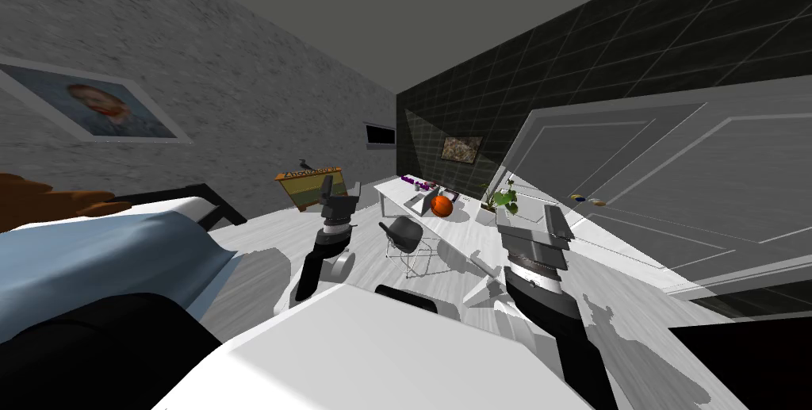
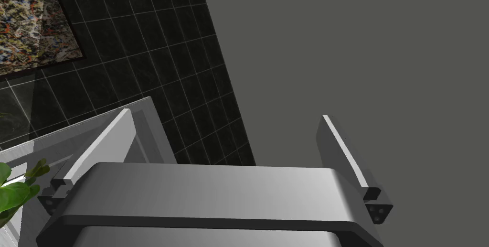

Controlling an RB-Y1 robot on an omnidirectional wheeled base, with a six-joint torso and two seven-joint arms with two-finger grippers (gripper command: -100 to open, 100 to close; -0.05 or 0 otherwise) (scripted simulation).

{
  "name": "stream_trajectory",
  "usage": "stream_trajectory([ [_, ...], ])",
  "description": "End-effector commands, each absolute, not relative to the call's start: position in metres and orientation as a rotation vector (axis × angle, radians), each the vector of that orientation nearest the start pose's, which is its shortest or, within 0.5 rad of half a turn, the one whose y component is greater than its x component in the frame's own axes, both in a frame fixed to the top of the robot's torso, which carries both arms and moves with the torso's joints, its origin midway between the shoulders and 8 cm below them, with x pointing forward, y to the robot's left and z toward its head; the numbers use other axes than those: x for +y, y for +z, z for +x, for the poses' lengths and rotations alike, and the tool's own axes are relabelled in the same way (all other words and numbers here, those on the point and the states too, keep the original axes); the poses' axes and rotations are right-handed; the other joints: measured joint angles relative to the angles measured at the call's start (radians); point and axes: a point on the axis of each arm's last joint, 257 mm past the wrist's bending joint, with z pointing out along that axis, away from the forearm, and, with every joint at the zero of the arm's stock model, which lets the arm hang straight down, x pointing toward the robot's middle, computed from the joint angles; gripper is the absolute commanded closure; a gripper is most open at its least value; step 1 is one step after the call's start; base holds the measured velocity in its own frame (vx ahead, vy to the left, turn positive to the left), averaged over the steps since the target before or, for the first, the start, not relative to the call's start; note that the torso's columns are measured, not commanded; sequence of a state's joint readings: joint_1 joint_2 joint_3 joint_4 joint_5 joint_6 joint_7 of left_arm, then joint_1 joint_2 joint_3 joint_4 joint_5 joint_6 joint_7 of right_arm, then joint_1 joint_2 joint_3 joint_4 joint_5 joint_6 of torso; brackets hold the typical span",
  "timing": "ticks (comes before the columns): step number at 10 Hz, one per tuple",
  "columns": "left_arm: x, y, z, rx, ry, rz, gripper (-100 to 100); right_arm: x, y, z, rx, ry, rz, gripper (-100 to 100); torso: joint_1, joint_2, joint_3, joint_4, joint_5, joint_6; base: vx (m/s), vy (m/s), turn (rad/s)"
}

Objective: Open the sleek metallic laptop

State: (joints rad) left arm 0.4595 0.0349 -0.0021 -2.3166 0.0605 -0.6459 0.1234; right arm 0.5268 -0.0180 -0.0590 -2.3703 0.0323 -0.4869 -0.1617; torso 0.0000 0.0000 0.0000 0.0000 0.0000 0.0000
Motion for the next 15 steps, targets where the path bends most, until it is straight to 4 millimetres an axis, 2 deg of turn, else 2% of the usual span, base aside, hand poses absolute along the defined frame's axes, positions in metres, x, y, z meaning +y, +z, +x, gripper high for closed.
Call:
stream_trajectory([
  [1,0.272,0.077,0.309,0.423,-1.521,-0.528,0,-0.289,0.054,0.323,0.57,1.378,0.63,0,0.0,0.041,-0.082,0.041,0.0,0.0,0.0,0.0,0.0],
  [9,0.272,0.077,0.309,0.423,-1.521,-0.528,0,-0.289,0.054,0.323,0.57,1.378,0.63,0,0.0,0.618,-1.234,0.617,0.0,0.0,0.0,0.0,0.0],
  [10,0.272,0.077,0.309,0.423,-1.521,-0.528,0,-0.291,0.05,0.326,0.623,1.333,0.606,-100,0.0,0.691,-1.382,0.691,0.0,0.0,-0.003,0.043,0.092],
  [12,0.272,0.077,0.309,0.423,-1.521,-0.528,0,-0.302,0.038,0.33,0.71,1.218,0.577,-100,0.005,0.736,-1.47,0.734,0.001,0.0,-0.033,0.144,0.135],
  [15,0.272,0.077,0.309,0.423,-1.522,-0.528,0,-0.324,0.021,0.334,0.806,1.043,0.55,-100,0.001,0.738,-1.476,0.738,0.0,0.0,-0.027,0.201,0.147],
])
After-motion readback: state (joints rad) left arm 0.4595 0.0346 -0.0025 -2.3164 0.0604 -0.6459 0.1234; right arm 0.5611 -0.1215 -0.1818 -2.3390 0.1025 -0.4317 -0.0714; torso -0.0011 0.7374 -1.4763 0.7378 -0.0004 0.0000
